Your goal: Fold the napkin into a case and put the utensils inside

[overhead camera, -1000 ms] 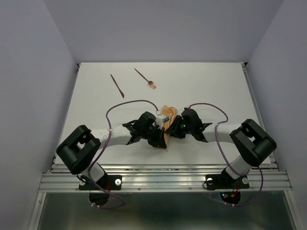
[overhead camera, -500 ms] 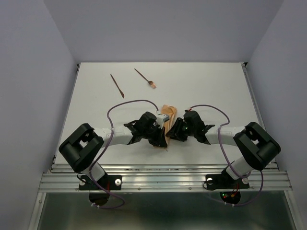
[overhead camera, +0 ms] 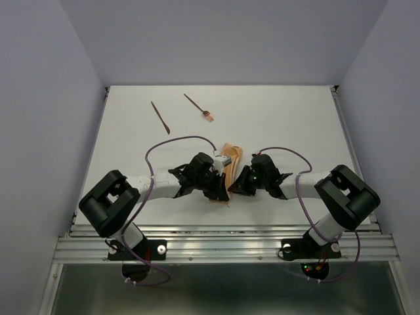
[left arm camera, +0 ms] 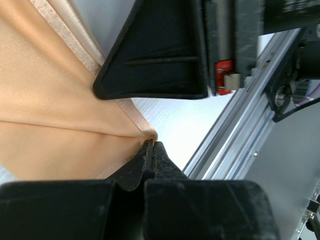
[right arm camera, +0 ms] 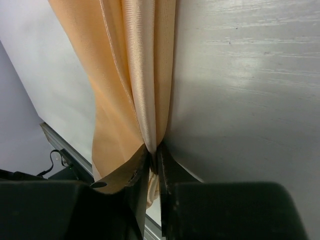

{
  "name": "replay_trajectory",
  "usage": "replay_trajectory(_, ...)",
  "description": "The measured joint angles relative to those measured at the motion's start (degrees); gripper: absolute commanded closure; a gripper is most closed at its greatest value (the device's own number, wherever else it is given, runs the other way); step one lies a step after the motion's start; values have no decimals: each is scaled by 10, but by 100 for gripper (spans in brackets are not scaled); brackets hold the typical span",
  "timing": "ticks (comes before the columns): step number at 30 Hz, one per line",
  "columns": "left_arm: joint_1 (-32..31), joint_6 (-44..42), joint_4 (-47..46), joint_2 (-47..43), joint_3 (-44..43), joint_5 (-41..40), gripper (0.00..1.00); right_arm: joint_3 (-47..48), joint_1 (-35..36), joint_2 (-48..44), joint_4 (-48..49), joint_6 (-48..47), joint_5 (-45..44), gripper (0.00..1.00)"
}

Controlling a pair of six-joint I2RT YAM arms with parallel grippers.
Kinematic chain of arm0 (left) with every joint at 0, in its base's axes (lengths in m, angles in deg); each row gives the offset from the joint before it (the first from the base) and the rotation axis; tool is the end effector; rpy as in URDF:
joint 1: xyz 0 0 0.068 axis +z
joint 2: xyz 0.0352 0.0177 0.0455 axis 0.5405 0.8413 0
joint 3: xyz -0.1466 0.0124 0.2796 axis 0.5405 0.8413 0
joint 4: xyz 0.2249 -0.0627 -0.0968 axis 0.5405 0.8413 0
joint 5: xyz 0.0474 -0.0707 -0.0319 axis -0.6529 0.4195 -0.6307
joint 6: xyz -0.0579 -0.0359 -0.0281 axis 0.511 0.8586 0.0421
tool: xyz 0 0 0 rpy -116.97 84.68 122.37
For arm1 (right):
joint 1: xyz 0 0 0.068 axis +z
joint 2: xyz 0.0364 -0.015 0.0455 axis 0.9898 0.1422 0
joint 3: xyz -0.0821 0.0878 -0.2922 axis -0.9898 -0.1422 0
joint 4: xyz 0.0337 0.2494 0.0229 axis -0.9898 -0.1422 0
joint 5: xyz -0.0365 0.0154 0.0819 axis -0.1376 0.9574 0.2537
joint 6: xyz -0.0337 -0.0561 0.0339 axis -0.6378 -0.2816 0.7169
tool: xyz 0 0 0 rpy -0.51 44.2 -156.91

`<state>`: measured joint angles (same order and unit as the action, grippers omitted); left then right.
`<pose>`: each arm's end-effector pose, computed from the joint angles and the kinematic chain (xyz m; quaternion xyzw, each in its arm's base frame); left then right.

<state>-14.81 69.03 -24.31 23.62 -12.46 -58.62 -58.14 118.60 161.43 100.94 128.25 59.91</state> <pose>0.1909 -0.2516 0.2051 0.2906 0.8277 -0.4254 0.2224 0.2202 0.1881 0.1590 0.1154 0.9019 0.3854 0.1572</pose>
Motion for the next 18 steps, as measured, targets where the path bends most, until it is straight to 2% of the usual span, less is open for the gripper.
replay_trajectory(3, 12, 0, 3, -21, 0, 12, 100, -2, 0, 3, 4, 6, -2, 91)
replay_trajectory(9, 81, 0, 7, -96, -3, 31, 100, -3, 0, 8, 11, 7, -2, 92)
replay_trajectory(14, 85, 0, 17, -98, -17, 31, 100, -2, 0, 8, 11, 4, -3, 93)
replay_trajectory(18, 85, 7, 21, -76, -16, 33, 100, -1, 0, 8, 8, 0, -6, 84)
